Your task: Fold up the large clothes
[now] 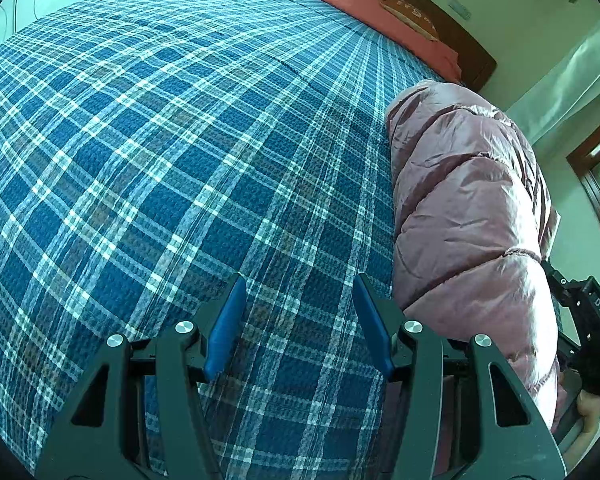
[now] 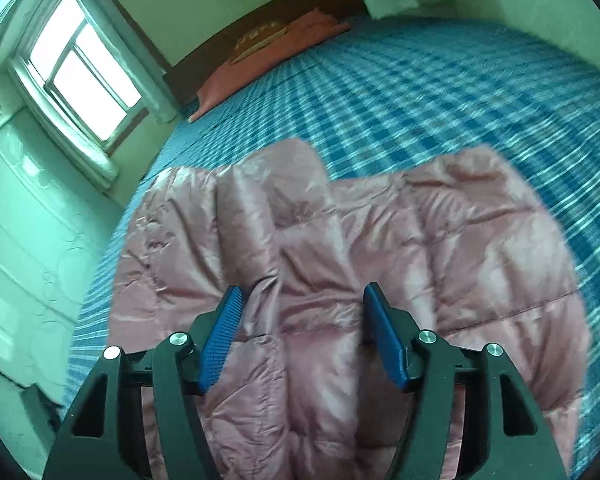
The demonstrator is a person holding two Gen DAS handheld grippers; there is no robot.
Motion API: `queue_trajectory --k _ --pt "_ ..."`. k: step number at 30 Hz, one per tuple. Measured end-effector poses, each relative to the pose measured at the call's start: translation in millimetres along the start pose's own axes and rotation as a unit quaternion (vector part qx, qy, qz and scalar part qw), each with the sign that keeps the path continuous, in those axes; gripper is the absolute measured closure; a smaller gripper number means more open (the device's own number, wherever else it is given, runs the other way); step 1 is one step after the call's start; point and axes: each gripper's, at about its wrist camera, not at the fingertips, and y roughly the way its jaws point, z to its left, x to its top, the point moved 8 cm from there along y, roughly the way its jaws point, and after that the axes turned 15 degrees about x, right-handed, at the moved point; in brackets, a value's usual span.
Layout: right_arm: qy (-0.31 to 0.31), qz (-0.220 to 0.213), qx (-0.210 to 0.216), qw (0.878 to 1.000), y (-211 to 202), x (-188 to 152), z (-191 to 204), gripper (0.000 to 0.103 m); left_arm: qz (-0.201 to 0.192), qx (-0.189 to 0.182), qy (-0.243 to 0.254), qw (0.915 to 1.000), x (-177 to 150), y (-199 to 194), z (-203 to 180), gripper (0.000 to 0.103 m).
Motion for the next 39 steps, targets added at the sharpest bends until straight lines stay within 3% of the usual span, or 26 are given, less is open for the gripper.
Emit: queue_trajectory --k 5,11,17,21,28,33,39 --pt "0.000 0.032 0.025 0.999 17.3 0.4 7.3 0.042 0.000 0.001 -0.001 1.0000 0.4 0.7 0.2 0.048" --pt "0.016 0.055 0.036 0.998 33.3 1.4 2.1 0.076 0.000 0.001 0.000 1.0000 0.1 0.9 0.1 0.048" --pt "-0.006 0.044 0.031 0.999 30.8 1.2 9.5 0.092 -0.001 0.001 0.001 1.0000 0.7 1.4 0.1 0.048" --pt "-0.018 0.013 0.025 0.999 11.3 6.1 16.0 0.095 -0.001 0.001 0.002 1.0000 1.8 0.7 0.5 0.048" --pt "-0.032 -0.058 0.001 0.998 -58.1 30.5 5.6 0.096 0.000 -0.017 0.016 0.9997 1.2 -9.5 -15.3 0.048" --pt "-0.010 -0.078 -0.046 0.996 -94.6 34.2 -42.1 0.096 0.003 -0.038 0.030 0.9988 -6.7 -18.2 -40.5 0.048" --pt "0.043 -0.068 -0.077 0.994 -97.2 16.5 -100.8 0.096 0.016 -0.053 0.049 0.9973 -21.9 -18.8 -72.0 0.047"
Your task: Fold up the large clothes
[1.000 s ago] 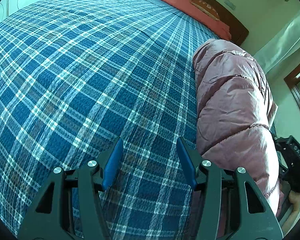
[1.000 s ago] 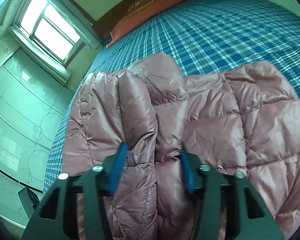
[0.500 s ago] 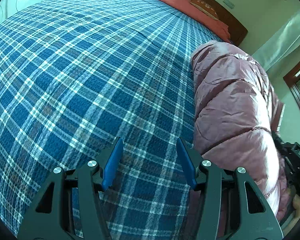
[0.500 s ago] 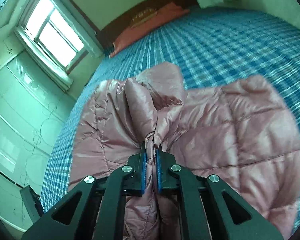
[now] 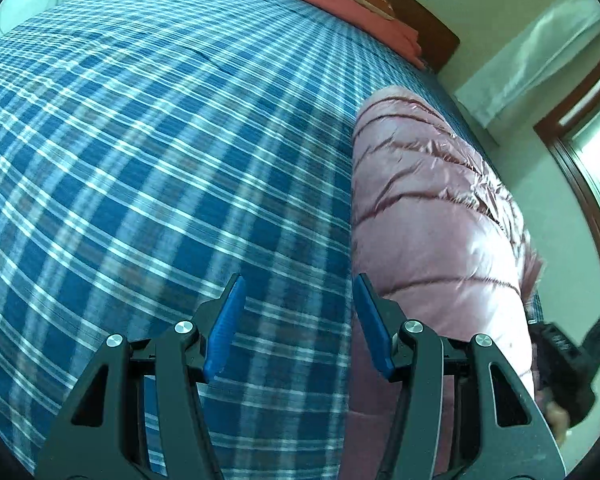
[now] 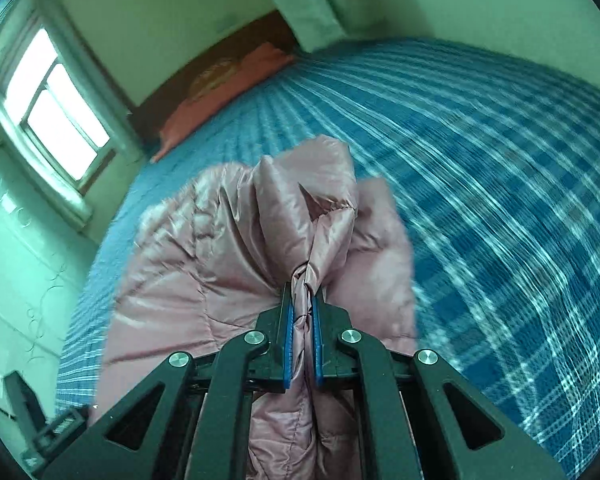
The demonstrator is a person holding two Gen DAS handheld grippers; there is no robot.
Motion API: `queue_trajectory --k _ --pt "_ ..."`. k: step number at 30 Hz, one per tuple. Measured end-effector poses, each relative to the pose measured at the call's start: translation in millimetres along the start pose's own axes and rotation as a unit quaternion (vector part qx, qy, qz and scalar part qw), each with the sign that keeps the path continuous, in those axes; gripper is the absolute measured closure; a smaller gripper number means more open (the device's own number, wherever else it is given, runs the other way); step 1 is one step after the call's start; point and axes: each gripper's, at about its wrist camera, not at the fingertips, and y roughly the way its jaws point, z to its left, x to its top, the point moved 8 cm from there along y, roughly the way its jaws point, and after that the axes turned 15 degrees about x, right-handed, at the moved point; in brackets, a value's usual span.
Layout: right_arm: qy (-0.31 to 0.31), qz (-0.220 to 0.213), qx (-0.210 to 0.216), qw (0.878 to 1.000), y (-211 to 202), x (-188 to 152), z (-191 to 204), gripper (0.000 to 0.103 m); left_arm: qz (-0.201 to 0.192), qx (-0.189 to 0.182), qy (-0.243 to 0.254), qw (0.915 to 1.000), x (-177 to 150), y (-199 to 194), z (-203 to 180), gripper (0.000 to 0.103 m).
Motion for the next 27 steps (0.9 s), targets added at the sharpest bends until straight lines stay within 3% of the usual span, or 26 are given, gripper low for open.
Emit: queue_trajectory --k 4,10,16,18,20,27 --pt "0.024 0.009 -0.004 1.000 10.5 -8.5 -26.2 0.096 0.004 0.000 0.018 0.9998 -14.4 2.5 -17.0 0.046" --pt "0.047 0.017 0.019 0.999 9.3 -9.1 -28.7 0.094 0.011 0.007 0.007 0.9999 -16.1 7.3 -11.8 0.046" --pt "0.066 0.007 0.044 0.997 -21.2 -9.7 -17.2 0.081 -0.006 -0.009 0.009 0.9999 -15.1 -16.2 -13.0 0.046" --pt "0.067 0.000 0.052 0.996 -36.2 -14.3 -11.1 0.072 -0.011 -0.016 0.010 0.9997 -16.8 -23.9 -14.3 0.046" --pt "0.070 -0.008 0.061 0.996 -53.8 -24.2 -1.9 0.053 -0.012 -0.030 0.004 0.9995 -21.0 -31.7 -14.1 0.042" --pt "0.081 0.025 0.066 0.994 -68.6 -75.5 8.0 0.051 -0.017 -0.056 0.001 0.9983 -39.5 -44.3 -17.4 0.035"
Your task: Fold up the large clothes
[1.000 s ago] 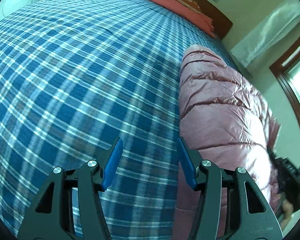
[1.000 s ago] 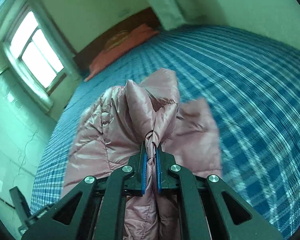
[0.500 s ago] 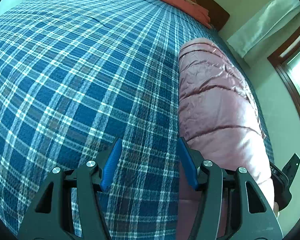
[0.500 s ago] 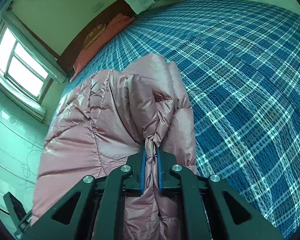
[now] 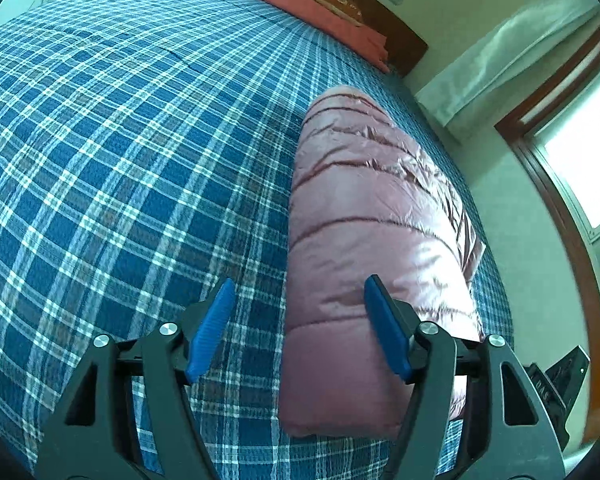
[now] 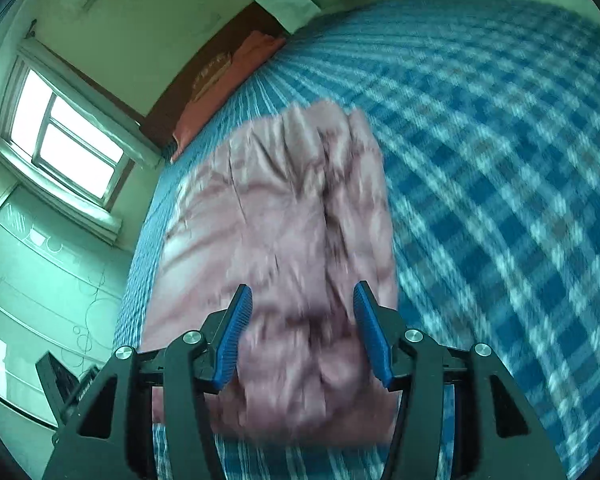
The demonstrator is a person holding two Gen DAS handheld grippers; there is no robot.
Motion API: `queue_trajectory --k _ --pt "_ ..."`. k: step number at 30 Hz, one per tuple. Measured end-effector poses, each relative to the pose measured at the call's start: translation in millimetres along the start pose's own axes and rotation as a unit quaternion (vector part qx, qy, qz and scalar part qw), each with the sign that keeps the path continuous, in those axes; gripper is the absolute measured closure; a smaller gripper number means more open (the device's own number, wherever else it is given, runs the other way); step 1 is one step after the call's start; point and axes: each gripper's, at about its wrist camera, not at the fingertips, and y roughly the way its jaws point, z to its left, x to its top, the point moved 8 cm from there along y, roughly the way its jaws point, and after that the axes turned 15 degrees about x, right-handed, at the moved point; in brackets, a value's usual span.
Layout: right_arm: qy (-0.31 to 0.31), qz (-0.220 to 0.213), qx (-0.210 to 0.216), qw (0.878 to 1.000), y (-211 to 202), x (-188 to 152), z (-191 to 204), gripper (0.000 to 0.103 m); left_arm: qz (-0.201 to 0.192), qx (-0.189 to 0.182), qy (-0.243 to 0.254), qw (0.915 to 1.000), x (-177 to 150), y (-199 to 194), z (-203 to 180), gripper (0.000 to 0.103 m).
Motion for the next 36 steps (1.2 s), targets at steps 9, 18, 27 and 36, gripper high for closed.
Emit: queue_trajectory --k 9,18,27,36 --pt "0.009 0.022 -0.022 0.999 19.2 -35.9 -33.1 0.080 0.011 0.060 0.038 0.9974 -16.2 31.2 1.6 0.042" --pt "0.019 0.015 -0.003 1.000 16.6 -33.7 -34.8 0.081 0.009 0.058 0.069 0.9959 -15.6 36.0 1.6 0.044" --pt "-0.010 -0.026 -0.002 1.000 -2.5 33.5 -5.1 0.048 -0.010 -0.007 0.033 0.9994 35.3 15.8 -10.3 0.031" --pt "-0.005 -0.017 -0.010 1.000 64.1 105.2 -10.9 0.062 0.019 0.008 0.026 0.9995 69.1 66.1 -40.9 0.031"
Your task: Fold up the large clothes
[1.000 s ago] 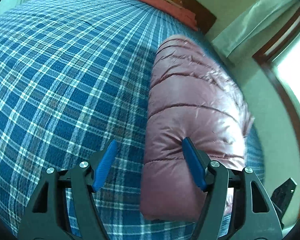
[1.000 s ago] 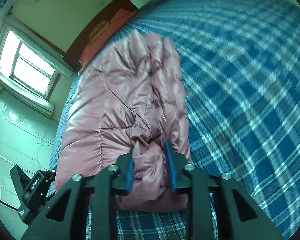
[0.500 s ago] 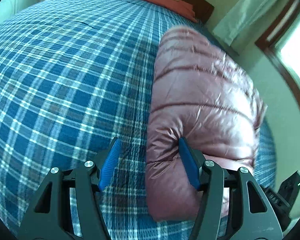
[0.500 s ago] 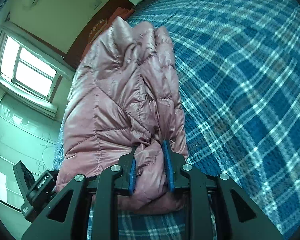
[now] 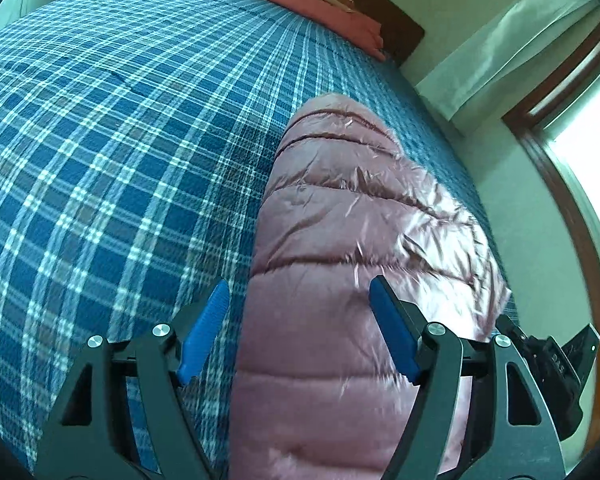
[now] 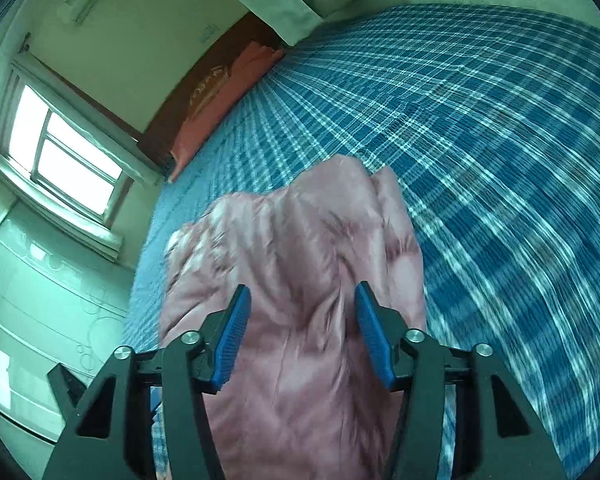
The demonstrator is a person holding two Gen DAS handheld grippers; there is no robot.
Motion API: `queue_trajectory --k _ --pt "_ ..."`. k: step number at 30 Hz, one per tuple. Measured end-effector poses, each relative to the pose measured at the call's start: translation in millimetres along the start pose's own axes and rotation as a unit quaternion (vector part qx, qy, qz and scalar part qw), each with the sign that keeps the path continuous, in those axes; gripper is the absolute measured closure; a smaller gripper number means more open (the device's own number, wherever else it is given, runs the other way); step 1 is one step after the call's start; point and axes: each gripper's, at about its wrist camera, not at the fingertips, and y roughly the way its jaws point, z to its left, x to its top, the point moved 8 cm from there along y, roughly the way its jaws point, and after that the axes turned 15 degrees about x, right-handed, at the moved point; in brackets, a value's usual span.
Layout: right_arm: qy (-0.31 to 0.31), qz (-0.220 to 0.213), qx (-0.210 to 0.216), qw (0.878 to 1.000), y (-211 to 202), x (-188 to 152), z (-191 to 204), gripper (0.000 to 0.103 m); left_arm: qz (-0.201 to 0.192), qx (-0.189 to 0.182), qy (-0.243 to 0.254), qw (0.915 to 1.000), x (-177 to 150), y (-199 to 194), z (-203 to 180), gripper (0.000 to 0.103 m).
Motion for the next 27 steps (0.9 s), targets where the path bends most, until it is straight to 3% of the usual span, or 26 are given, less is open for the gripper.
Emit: queue_trajectory --k 2,5,10,19,23,24,25,26,27 --pt "0.013 0.013 -0.007 1.000 11.8 -1.5 -11.3 0.077 0.009 0.014 0.000 0.9999 -0.6 10.0 -1.3 0.032" --pt "0.023 0.017 -0.017 0.999 22.7 -6.8 -24.9 0.083 0.025 0.033 -0.007 0.9991 -4.9 24.7 -0.8 0.036" --pt "0.034 0.006 -0.009 0.999 29.8 -15.8 -38.3 0.087 0.032 0.050 -0.010 0.9982 -12.3 42.9 -2.0 0.038" --pt "0.027 -0.006 -0.006 1.000 23.3 -28.0 -41.0 0.087 0.030 0.042 -0.015 0.9986 -15.9 54.8 -0.7 0.038" --pt "0.017 -0.025 -0.001 1.000 1.1 -22.9 -25.3 0.077 0.028 0.019 -0.049 0.9982 -8.3 32.7 10.9 0.038" --pt "0.015 -0.037 -0.002 0.999 -7.2 -22.3 -23.4 0.066 0.017 0.014 -0.068 0.9974 -4.0 24.8 16.7 0.035" --pt "0.014 -0.052 -0.005 0.999 -15.9 -19.5 -22.6 0.047 0.005 0.009 -0.084 0.9964 0.1 19.2 20.2 0.028" --pt "0.014 -0.061 -0.008 0.998 -21.2 -17.1 -23.8 0.038 -0.001 0.006 -0.092 0.9957 5.1 15.5 21.5 0.025" --pt "0.016 -0.061 -0.007 0.998 -22.5 -15.4 -26.3 0.038 -0.002 -0.004 -0.098 0.9952 9.3 15.7 21.5 0.022"
